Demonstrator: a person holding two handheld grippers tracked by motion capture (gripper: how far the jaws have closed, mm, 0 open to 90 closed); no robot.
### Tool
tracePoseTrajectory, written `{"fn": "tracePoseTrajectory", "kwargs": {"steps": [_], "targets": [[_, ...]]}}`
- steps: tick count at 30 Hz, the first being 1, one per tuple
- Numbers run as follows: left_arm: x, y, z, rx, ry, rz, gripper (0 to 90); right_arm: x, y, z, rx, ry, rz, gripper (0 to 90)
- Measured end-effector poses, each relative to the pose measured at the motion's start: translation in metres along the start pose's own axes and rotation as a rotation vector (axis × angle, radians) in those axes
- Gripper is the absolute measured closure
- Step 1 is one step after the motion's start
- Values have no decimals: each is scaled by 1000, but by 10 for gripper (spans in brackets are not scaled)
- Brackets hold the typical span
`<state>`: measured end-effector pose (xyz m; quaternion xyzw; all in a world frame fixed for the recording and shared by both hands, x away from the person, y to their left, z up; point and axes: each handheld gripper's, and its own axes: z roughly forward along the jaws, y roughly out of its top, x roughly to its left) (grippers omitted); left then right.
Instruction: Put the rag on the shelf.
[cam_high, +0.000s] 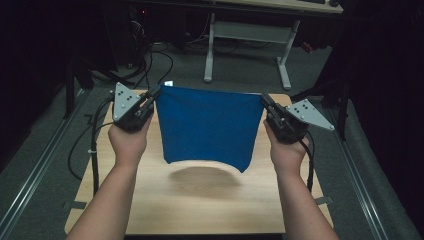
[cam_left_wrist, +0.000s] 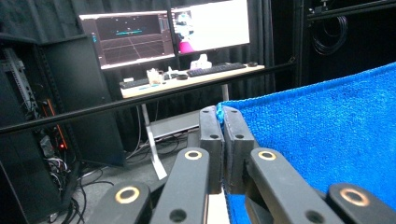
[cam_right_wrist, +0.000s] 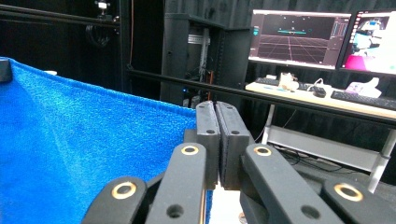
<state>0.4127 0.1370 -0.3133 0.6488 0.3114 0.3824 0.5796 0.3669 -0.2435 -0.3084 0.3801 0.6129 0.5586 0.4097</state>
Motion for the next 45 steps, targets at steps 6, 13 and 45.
{"fn": "tracePoseTrajectory", "kwargs": {"steps": [6,13,45], "targets": [[5,7,9,3,6,12,885,-5,6,11,8,-8,1,894],[14,8,27,26,18,19,885,-13,8,31,32,-15,16,894],[42,7,111,122,65,105,883,-48,22,113,96,-91,-48,893]]}}
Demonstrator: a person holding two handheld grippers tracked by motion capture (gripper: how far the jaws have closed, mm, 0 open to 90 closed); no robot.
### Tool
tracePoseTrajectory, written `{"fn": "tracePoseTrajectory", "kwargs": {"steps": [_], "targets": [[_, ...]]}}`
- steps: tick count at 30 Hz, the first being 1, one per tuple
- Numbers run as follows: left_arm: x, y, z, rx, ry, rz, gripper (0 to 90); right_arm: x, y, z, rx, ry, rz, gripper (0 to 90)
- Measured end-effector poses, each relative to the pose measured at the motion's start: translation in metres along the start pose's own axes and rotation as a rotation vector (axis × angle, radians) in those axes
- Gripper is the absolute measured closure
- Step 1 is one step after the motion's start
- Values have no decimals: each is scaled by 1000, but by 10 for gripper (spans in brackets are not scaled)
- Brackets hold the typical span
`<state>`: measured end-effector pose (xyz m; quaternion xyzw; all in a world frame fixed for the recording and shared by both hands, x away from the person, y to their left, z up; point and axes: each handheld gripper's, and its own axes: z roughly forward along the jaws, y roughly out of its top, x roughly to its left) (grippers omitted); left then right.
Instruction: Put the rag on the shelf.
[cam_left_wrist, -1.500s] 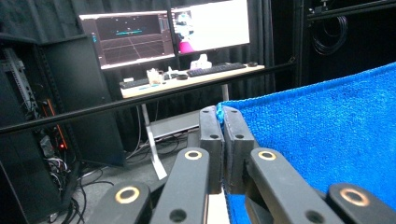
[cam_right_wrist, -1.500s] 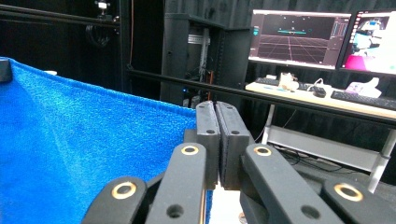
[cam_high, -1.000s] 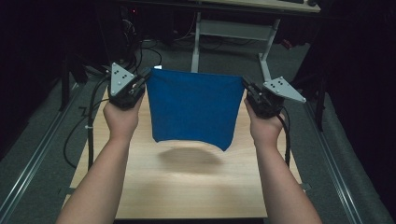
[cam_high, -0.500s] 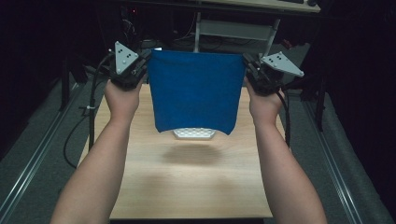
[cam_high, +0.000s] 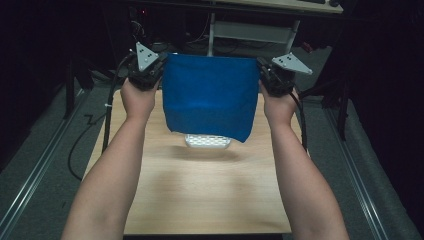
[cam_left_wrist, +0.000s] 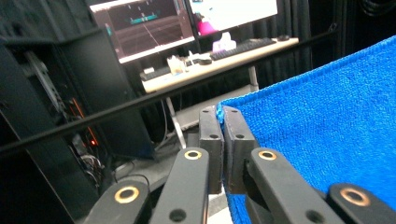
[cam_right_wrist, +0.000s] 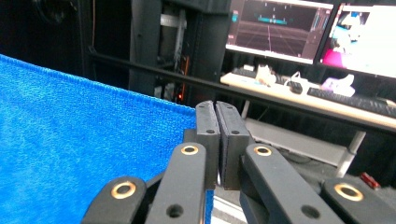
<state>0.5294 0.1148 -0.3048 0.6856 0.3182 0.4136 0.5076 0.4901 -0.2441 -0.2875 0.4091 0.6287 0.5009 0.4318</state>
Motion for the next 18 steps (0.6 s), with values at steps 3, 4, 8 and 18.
{"fn": "tracePoseTrajectory", "kwargs": {"steps": [3,4,8,18], "targets": [[-3,-15,10,33,-9,11,883,-3,-9,7,25,-3,6,893],[-4,-18,12,41,-11,13,883,-4,-12,10,34,-4,1,892],[-6,-34,22,71,-23,15,883,-5,-24,19,69,-4,-5,893],[-13,-82,40,186,-67,25,883,-3,-65,42,175,14,0,892]]}}
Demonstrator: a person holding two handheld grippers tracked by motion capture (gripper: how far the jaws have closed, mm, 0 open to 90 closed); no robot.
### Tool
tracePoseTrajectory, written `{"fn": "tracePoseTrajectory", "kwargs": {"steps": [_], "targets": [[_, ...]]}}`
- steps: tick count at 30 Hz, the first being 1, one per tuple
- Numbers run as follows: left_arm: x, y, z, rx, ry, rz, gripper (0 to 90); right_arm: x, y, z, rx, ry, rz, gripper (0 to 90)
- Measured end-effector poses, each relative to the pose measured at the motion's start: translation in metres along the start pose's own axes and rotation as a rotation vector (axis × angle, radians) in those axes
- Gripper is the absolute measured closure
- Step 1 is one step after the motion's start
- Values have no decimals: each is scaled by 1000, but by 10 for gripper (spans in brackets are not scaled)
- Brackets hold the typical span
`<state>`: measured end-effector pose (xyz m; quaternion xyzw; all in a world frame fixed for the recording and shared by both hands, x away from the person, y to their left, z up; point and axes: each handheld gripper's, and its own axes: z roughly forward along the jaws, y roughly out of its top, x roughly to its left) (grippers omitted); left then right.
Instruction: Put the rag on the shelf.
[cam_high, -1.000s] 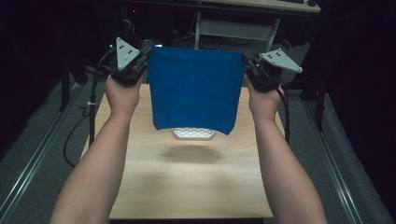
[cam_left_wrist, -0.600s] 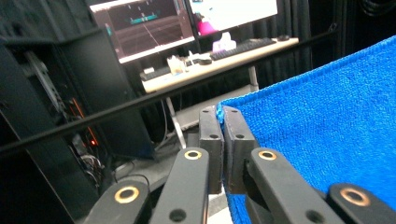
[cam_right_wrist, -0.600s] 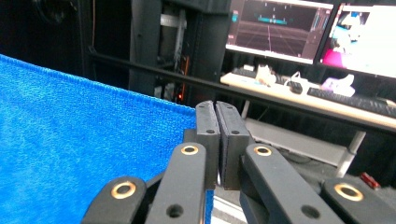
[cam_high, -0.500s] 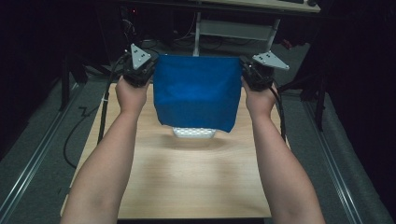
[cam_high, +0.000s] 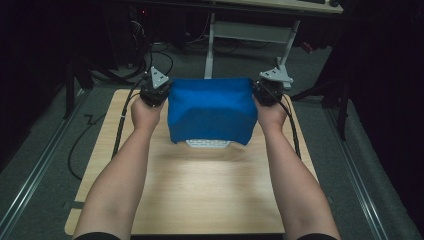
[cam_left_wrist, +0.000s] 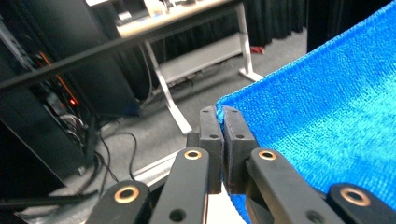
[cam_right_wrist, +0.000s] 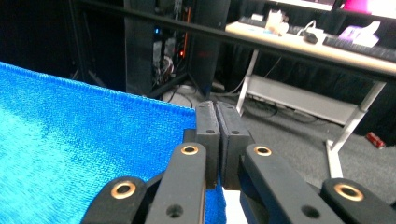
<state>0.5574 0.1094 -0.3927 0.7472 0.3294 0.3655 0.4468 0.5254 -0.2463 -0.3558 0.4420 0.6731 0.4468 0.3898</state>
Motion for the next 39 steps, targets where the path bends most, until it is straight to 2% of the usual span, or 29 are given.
{"fn": "tracePoseTrajectory", "kwargs": {"steps": [6,9,18,27,34,39], "targets": [[-7,-23,5,36,-23,-26,883,2,-28,10,40,21,7,893],[-11,-32,4,27,-21,-35,883,4,-37,12,50,27,18,892],[-22,-60,6,71,-45,-61,883,10,-61,14,90,37,21,892],[-29,-75,8,95,-70,-79,883,10,-77,15,128,43,21,892],[-34,-79,10,122,-87,-69,883,9,-88,16,145,50,47,892],[-36,-86,9,130,-98,-92,882,8,-96,16,157,60,71,891]]}}
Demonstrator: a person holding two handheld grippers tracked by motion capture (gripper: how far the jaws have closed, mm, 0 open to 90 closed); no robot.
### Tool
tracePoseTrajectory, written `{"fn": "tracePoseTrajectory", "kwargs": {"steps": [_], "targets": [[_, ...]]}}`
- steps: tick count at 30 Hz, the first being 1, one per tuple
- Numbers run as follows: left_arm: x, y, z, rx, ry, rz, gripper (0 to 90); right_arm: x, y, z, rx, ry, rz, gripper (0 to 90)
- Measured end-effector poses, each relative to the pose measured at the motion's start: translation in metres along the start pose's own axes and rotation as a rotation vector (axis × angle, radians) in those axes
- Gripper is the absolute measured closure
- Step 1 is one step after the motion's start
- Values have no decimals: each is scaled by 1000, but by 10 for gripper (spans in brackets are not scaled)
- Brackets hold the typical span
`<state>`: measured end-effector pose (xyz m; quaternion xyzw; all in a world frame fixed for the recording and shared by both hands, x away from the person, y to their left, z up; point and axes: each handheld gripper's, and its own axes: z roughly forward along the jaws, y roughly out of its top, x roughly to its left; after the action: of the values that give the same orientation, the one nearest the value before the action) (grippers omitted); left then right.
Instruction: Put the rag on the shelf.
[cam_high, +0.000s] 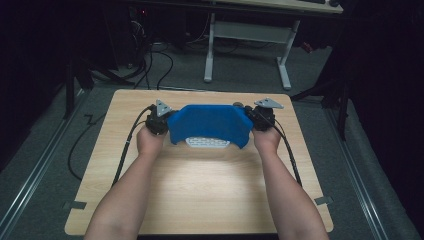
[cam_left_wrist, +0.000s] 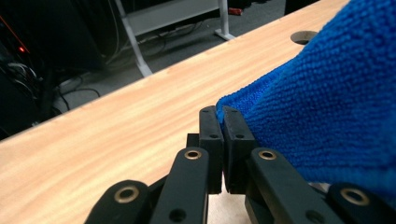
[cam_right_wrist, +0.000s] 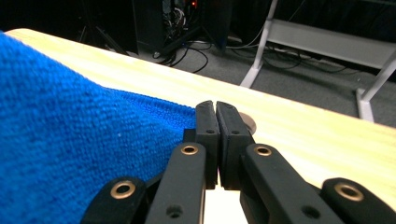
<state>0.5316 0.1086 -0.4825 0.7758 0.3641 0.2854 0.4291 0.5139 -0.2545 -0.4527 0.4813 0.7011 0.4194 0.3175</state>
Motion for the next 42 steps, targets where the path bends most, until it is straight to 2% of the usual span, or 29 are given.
{"fn": "tracePoseTrajectory", "kwargs": {"steps": [17,21,23,24,26,29,42], "targets": [[-4,-15,4,38,-25,-18,879,4,-13,6,30,8,13,890],[-4,-17,4,32,-29,-31,873,4,-14,7,29,9,14,887],[-4,-17,4,28,-36,-40,834,4,-14,7,29,15,14,871],[-4,-16,3,25,-37,-49,780,4,-14,7,29,18,21,833],[-4,-14,2,15,-26,-73,683,3,-13,6,24,20,34,780],[-2,-11,-2,-4,-15,-93,612,0,-10,3,10,15,43,725],[12,0,-18,-49,30,-131,532,-10,7,-14,-41,-24,34,677]]}}
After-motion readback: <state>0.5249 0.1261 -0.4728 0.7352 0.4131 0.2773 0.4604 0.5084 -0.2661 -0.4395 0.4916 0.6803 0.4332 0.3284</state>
